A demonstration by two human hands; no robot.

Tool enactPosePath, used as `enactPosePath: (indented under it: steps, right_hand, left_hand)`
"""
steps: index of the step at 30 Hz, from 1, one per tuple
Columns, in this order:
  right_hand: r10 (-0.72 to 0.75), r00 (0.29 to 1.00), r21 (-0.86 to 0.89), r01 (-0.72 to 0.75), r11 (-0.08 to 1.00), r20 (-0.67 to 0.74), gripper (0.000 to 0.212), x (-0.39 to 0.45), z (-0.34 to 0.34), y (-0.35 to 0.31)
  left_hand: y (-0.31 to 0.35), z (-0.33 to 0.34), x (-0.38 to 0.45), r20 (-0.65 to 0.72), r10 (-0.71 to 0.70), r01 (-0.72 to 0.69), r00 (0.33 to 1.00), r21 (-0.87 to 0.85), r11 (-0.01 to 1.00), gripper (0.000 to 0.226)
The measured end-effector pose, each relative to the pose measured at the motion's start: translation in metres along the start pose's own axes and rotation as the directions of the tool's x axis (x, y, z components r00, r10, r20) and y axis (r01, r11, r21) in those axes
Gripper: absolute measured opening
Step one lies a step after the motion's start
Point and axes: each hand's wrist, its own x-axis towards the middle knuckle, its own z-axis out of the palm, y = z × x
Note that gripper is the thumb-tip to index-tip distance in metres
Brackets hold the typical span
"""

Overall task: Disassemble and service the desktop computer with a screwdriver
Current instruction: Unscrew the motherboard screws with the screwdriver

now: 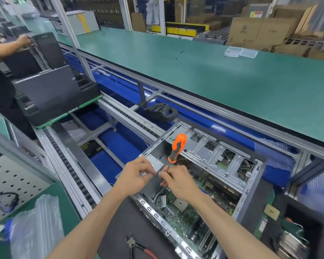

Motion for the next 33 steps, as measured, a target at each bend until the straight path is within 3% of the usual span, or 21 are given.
enactPosePath:
  steps: [6,13,18,23,27,33]
  right_hand:
    - [0.010,1.000,0.014,-0.010,1.000,-0.006,0.034,0.003,-0.001,-0.002]
    - [-0.023,0.991,0.092,0.035,0.995,-0.133,0.032,0.002,-0.032,-0.021]
    - [-0.023,0.979,0.155,0.055,0.986,-0.202,0.034,0.000,-0.052,-0.034]
    - [-0.049,0.969,0.115,0.079,0.990,-0.243,0.034,-0.006,-0.070,-0.047]
    - [-0.071,0.960,0.095,0.100,0.991,-0.270,0.034,-0.011,-0.079,-0.054]
    - [-0.090,0.954,0.090,0.120,0.989,-0.287,0.035,-0.014,-0.085,-0.056]
  left_hand:
    - [-0.001,0.000,-0.001,0.005,-0.010,0.010,1.000,-0.008,1.000,0.019]
    - [0.003,-0.002,-0.001,0.076,0.017,-0.019,0.997,0.026,0.999,0.022]
    - [0.007,0.004,0.001,0.199,0.027,-0.068,0.980,0.206,0.976,0.024]
    - [0.005,0.019,0.005,0.207,0.152,-0.218,0.967,0.353,0.910,0.040]
    - [0.007,0.031,0.010,0.198,0.177,-0.252,0.964,0.468,0.847,0.045]
    - [0.005,0.039,0.017,0.204,0.167,-0.245,0.965,0.460,0.854,0.037]
